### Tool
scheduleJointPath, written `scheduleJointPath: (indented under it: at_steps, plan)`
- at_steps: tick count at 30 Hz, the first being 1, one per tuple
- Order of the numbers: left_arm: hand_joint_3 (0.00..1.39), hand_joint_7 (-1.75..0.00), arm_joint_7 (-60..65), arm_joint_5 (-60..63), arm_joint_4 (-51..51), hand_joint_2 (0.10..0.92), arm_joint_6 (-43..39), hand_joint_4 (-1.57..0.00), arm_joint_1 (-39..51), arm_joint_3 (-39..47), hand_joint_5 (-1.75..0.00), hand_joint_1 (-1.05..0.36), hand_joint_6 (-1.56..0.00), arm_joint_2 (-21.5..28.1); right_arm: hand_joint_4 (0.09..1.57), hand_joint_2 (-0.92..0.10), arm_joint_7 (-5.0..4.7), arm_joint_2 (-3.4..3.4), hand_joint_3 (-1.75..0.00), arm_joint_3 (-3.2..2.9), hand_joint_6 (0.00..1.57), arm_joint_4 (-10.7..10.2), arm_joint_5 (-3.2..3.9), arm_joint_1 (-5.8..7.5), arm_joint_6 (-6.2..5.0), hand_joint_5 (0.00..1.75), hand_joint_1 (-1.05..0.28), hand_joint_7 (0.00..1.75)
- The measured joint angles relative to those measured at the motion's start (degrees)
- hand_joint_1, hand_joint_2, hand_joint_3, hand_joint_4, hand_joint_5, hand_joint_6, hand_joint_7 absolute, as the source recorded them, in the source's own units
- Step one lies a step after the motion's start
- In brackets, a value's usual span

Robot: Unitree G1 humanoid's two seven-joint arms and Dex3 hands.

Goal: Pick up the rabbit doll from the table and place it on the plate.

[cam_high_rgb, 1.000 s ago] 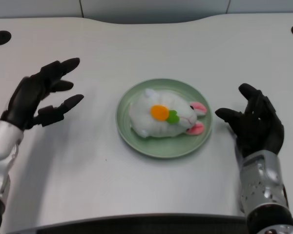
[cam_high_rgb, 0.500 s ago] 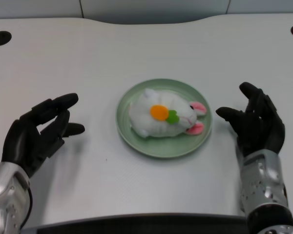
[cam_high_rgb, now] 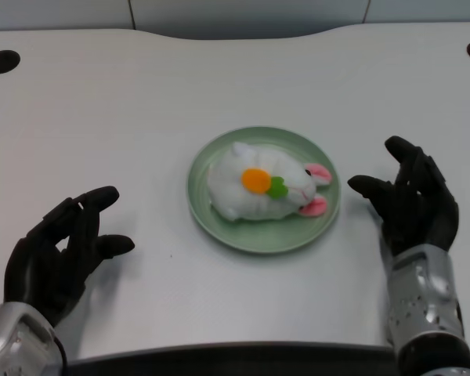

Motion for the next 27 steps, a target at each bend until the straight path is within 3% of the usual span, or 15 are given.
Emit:
scheduleJointPath:
  at_steps: [9, 18, 24, 27]
  plan:
    - [0.58, -0.95, -1.6, 0.9, 3.4, 0.921, -2.2, -0.31, -0.2, 0.0, -1.68, -0.48, -0.54, -0.1, 0.69, -0.92, -0.04, -0.12, -0.46, 0.02, 0.63, 0.0, -0.17, -0.03, 0.14, 1.39, -0.36, 0.99]
    - [0.55, -0.98, -2.5, 1.8, 5.3, 0.921, -4.1, -0.32, -1.0, -0.1, -1.67, -0.47, -0.55, -0.1, 0.69, -0.92, 0.18, -0.36, -0.48, -0.12, 0.64, 1.4, -0.01, -0.33, 0.14, 1.39, -0.36, 1.00]
    - [0.52, -1.03, -2.4, 2.4, 5.3, 0.921, -5.4, -0.32, -1.5, 0.0, -1.69, -0.47, -0.55, -0.1, 0.75, -0.92, 0.21, -1.14, -0.46, 0.01, 0.65, 2.2, -0.52, -0.64, -0.04, 1.39, -0.36, 1.00]
    - [0.51, -1.05, -2.1, 2.7, 5.7, 0.921, -5.7, -0.35, -2.3, 0.0, -1.68, -0.48, -0.56, -0.1, 0.76, -0.92, 0.77, -1.37, -0.46, 0.04, 0.66, 2.7, -0.66, -0.65, -0.69, 1.37, -0.37, 1.01]
